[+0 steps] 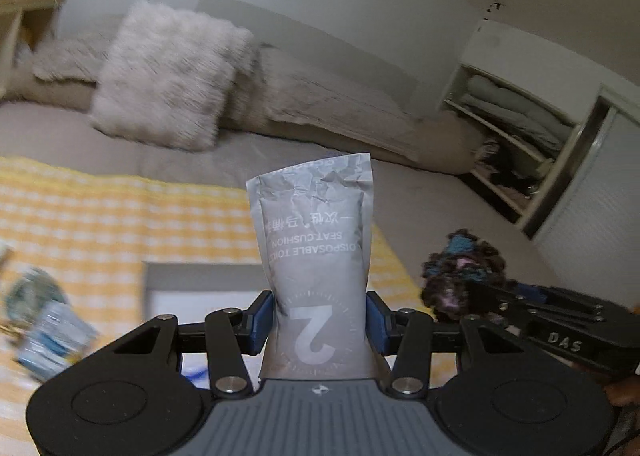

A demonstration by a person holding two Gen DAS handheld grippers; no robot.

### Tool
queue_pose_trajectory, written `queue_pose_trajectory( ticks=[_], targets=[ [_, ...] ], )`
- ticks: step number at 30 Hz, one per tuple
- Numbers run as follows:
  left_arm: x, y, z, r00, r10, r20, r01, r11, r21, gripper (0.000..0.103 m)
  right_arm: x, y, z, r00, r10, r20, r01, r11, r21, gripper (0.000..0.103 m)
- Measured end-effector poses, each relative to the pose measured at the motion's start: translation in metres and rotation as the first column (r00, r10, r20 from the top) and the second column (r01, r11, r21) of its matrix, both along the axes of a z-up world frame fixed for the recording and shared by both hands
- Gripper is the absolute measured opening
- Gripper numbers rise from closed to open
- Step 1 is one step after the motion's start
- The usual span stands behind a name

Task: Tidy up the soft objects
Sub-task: 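Carry the grey pouch and crocheted pouch over the white box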

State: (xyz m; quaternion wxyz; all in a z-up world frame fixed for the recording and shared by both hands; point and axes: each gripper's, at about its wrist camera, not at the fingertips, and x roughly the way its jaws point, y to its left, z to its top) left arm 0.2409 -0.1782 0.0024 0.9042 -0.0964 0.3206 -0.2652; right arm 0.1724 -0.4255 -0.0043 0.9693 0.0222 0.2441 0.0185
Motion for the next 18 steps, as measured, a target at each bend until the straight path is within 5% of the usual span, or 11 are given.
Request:
queue_pose_trajectory(
  ticks=[10,18],
  targets=[
    [0.013,-0.062,-0.055,0.974,-0.137,-0.182,0.095,0.970,-0.224,0.050,-0.009,-0.039,-0.017,0.995,-0.084,-0.050,0.084,0.996,0.001,0.037],
    [0.028,-0.093,-0.111,0.933,-0.180,-0.312,0.081,0.949,-0.304,0.050,-0.007,-0.055,-0.038,0.988,-0.093,-0.126,0.095,0.995,0.011,0.037]
  ],
)
